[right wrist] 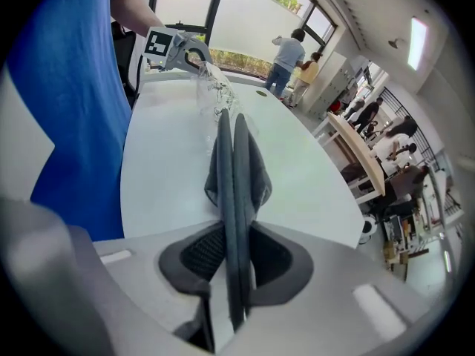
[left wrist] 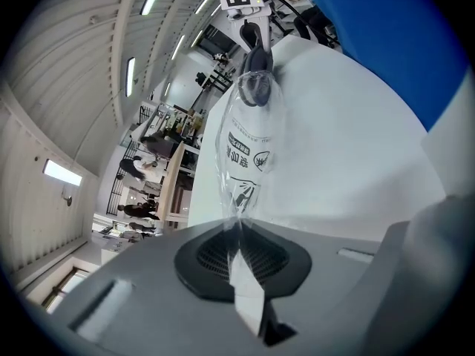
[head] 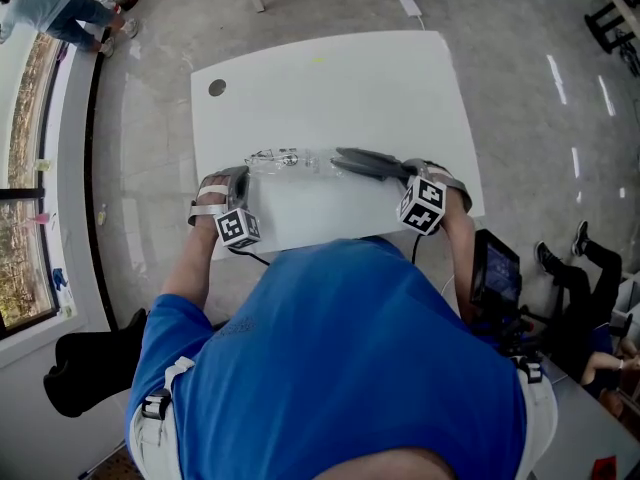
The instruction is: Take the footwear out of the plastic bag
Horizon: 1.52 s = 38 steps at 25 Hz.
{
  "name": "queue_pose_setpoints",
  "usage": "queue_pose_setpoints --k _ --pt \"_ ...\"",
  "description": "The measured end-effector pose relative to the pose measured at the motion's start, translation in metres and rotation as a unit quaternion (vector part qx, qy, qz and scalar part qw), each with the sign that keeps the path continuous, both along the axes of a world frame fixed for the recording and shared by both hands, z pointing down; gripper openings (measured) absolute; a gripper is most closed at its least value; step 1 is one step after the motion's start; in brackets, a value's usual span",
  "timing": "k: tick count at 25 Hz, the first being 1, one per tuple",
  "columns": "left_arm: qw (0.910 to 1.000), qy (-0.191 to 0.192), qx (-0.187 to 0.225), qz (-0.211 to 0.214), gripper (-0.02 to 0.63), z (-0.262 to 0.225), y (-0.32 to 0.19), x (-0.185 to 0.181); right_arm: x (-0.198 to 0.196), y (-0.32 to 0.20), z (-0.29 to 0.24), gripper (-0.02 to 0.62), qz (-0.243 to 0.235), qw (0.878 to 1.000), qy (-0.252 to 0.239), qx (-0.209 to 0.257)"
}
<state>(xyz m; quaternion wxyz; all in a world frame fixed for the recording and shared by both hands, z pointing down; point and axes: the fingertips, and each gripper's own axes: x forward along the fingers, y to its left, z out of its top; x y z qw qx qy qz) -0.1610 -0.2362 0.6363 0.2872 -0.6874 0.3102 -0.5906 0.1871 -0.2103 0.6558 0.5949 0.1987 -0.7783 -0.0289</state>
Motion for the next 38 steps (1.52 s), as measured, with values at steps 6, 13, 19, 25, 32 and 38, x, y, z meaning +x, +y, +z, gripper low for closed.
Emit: queue_pose_setpoints --k 6,13,19,25,32,38 --pt "0.9999 0.003 0.000 -0.010 0.011 0.004 -0.002 0.000 0.019 0.005 0.001 0.083 0.052 0.998 -0.028 -0.028" --pt "0.9995 0.007 -0.003 -0.030 0.011 0.007 0.001 -0.011 0.025 0.009 -0.003 0.083 0.132 0.981 -0.107 -0.091" --pt "0.9991 0.012 -0.004 -0.041 0.011 0.007 0.010 -0.015 0.019 0.009 -0.005 0.083 0.223 0.931 -0.221 -0.189" --pt "0.9985 0.018 -0.005 -0.051 0.011 0.002 0.021 -0.018 0.015 0.008 0.002 0.083 0.283 0.878 -0.285 -0.260" --pt "0.9980 0.026 -0.024 -0.053 0.011 0.001 0.037 -0.017 0.020 0.004 0.014 0.087 0.331 0.843 -0.313 -0.288" --pt "0.9947 0.027 -0.077 -0.063 0.011 0.005 0.045 -0.017 0.025 0.004 0.025 0.109 0.340 0.848 -0.294 -0.282"
